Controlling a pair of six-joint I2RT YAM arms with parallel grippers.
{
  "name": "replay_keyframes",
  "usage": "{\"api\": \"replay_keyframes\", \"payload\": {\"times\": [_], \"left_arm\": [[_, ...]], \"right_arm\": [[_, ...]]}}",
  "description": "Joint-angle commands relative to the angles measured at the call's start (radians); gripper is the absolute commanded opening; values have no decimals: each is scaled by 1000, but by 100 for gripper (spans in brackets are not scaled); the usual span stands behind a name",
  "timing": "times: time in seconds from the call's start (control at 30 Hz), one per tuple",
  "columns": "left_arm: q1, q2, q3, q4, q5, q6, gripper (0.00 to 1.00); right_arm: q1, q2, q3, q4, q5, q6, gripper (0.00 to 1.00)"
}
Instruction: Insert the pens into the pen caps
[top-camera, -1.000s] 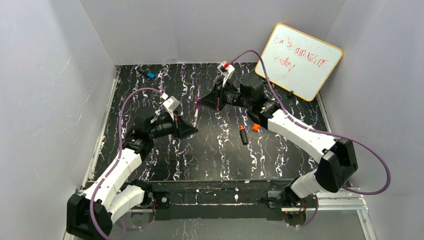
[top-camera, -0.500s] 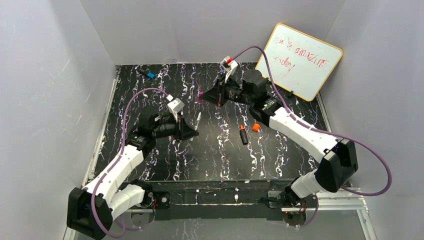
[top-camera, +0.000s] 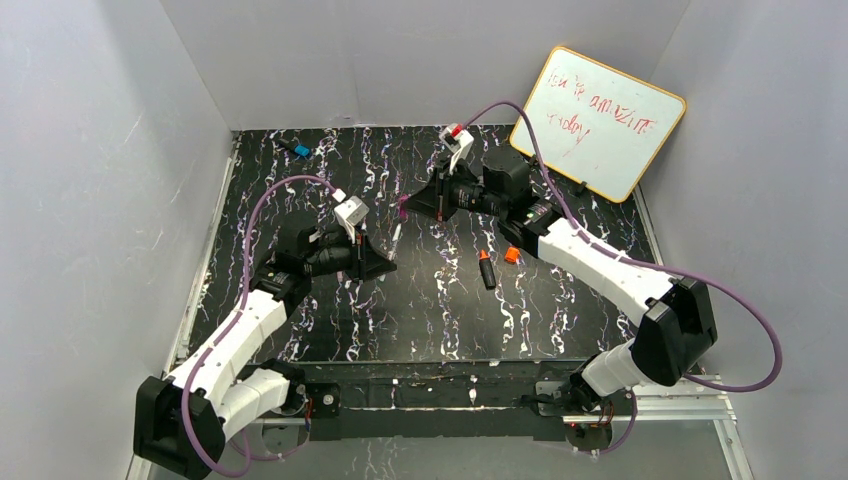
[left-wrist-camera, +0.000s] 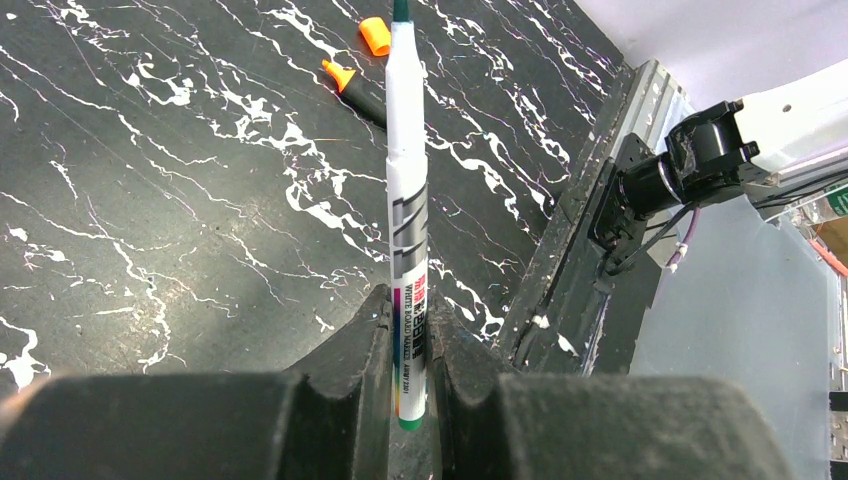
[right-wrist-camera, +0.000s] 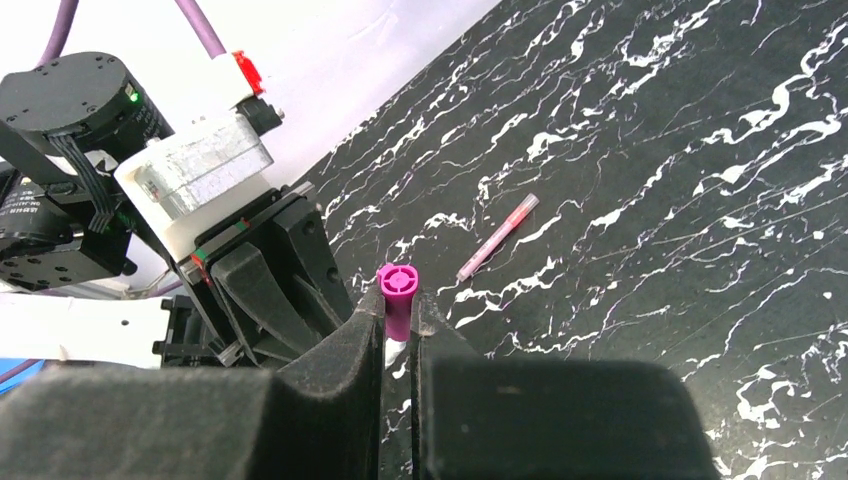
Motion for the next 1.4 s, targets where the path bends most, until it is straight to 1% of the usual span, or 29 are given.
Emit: {"api": "replay_keyframes", "payload": {"times": [0.0, 0.5, 0.73, 0.93, 1.17, 1.37], "left_arm": [[-5, -34, 32, 9, 3, 11, 0], [-5, -43, 31, 10, -13, 11, 0], [-5, -57, 40, 18, -82, 17, 0], [-5, -36, 71, 99, -127, -4, 0], [-5, 29, 134, 144, -101, -9, 0], [-5, 62, 190, 139, -79, 13, 0]], "right_arm": [[-4, -23, -14, 51, -26, 20, 14], [-3, -10, -42, 97, -61, 71, 14], [-2, -18, -73, 124, -79, 102, 15], [4, -37, -127, 148, -92, 129, 15], [29, -45, -161, 175, -92, 144, 15], [57, -27, -164, 177, -97, 139, 15]]}}
